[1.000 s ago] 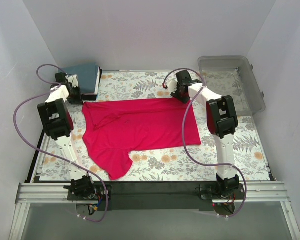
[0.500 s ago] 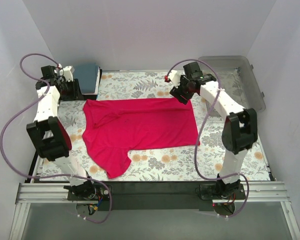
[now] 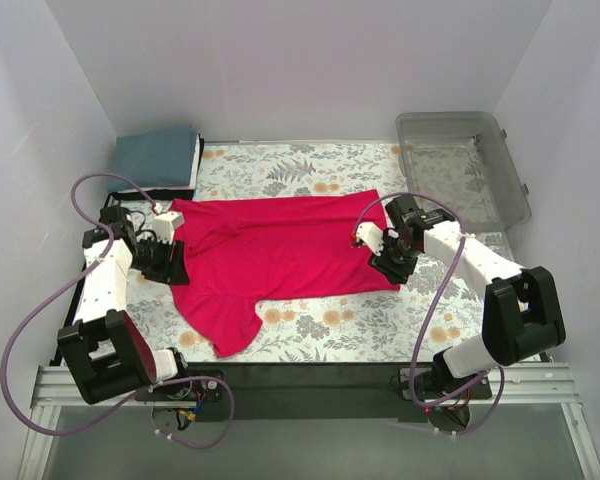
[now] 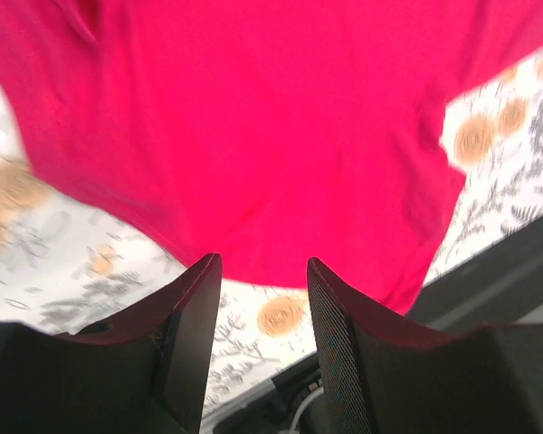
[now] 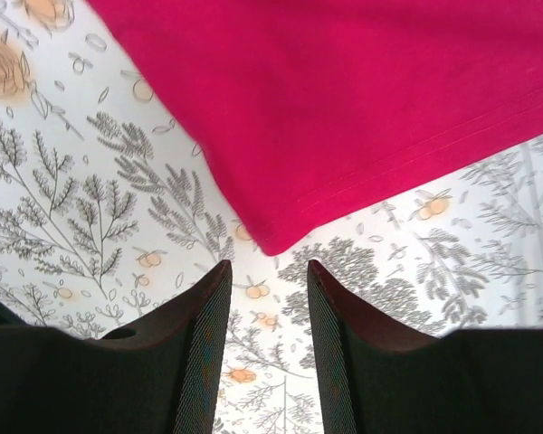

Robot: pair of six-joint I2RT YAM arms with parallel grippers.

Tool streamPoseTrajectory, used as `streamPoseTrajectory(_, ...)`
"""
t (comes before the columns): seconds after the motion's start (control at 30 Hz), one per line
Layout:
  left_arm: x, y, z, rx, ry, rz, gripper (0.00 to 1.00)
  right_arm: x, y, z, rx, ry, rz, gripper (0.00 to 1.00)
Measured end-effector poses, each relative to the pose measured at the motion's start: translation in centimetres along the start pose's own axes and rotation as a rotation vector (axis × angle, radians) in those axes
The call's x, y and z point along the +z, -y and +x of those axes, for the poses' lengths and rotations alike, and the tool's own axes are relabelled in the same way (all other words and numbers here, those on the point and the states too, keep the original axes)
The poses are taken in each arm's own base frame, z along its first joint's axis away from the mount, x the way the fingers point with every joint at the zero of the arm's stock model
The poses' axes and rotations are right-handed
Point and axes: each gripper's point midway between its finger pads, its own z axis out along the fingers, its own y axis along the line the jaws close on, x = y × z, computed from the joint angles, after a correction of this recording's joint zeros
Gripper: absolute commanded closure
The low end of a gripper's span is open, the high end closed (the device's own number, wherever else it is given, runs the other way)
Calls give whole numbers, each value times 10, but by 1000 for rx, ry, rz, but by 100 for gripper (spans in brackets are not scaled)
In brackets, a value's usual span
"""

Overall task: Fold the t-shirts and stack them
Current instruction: Fold the tshirt

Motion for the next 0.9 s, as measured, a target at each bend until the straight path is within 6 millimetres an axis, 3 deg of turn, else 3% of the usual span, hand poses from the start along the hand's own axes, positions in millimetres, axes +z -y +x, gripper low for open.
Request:
streamPoseTrajectory(0.17,8,10,33,5,-58,20,59,7,-14,21,9,-40,-16,54)
streamPoseTrajectory(0.43,14,0,42,-7,-67,-37,57,25,-13,32,1,-62,16,56)
streamPoseTrajectory(0.53,12,-2,33,-14,-38,-50,55,28,-12,34,-4,-70,21,57)
streamPoseTrajectory(0.63,5,-9,-15,-30,44,-38,44,28,-13,33,-3,-70,21,56)
streamPoseTrajectory(0.67,5,-13,-38,-41,67,-23,43,28,-13,33,0,-70,20,56)
streamPoseTrajectory(0.7,11,-22,-75,-34,103,-4,42,28,-13,33,4,-70,19,56)
streamPoseTrajectory(0.77,31,-33,-124,-14,156,15,42,28,-14,34,15,-70,19,56)
streamPoseTrajectory(0.83,62,-30,-149,-16,149,52,42,28,-14,34,25,-70,19,56)
streamPoseTrajectory(0.9,84,-26,-159,-29,126,82,42,28,-15,34,30,-70,19,56)
